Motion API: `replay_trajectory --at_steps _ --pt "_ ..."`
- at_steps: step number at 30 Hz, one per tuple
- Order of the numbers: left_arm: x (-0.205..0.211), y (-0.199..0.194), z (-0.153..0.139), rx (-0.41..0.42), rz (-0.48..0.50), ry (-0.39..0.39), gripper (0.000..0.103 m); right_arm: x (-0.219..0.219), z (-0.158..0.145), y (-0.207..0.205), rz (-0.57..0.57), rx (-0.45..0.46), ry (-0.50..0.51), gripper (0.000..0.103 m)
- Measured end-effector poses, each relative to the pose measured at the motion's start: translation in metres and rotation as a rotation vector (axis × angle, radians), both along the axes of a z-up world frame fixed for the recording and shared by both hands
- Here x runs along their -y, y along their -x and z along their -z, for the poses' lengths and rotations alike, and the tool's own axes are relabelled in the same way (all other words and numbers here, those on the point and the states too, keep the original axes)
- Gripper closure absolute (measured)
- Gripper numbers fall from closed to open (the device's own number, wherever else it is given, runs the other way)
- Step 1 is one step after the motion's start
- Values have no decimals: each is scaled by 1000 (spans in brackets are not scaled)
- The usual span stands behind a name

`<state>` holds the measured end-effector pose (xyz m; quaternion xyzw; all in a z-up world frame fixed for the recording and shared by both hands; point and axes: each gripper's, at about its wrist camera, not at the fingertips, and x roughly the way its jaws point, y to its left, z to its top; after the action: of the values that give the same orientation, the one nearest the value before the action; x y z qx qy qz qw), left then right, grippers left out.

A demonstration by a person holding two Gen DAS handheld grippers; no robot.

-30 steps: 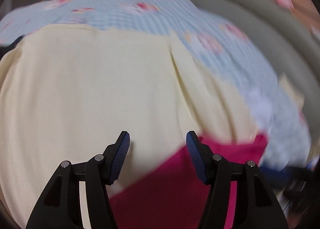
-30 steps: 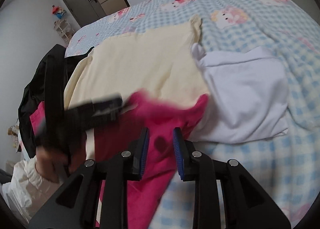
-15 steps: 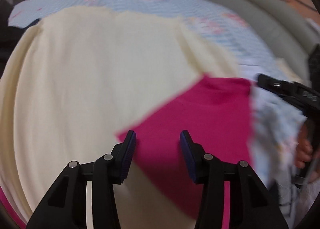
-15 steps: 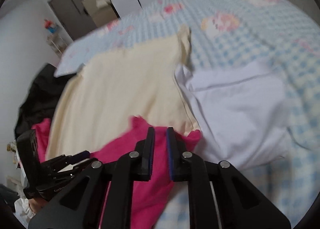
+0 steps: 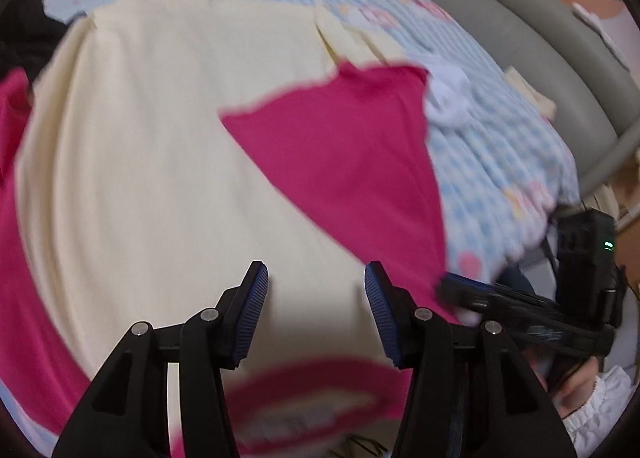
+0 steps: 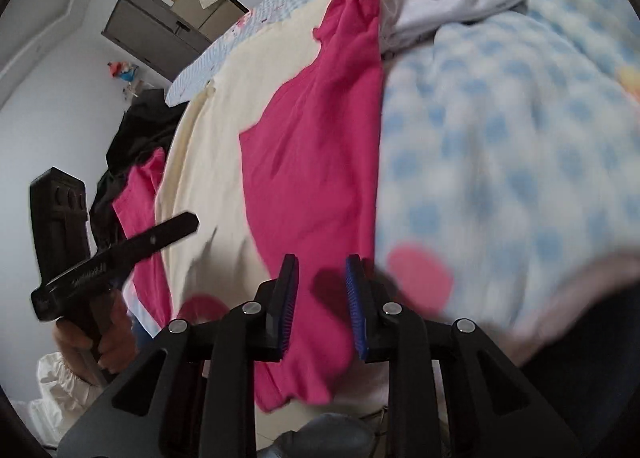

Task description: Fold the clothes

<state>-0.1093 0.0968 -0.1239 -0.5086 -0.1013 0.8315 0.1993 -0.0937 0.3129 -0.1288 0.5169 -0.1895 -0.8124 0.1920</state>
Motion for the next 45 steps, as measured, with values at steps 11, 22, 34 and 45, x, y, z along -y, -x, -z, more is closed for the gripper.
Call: replay_trajectory --at_steps 11,22,34,45 --pt "-9 -13 37 116 -64 -312 42 -21 -7 -41 70 -10 20 79" --pt "-24 -6 13 -27 -47 -158 100 -12 -5 -30 36 -4 40 66" --pt "29 14 35 89 -88 -211 79 -8 -2 -25 3 23 85 66" --pt "41 76 46 106 -200 -311 70 -13 -16 7 19 -23 37 66"
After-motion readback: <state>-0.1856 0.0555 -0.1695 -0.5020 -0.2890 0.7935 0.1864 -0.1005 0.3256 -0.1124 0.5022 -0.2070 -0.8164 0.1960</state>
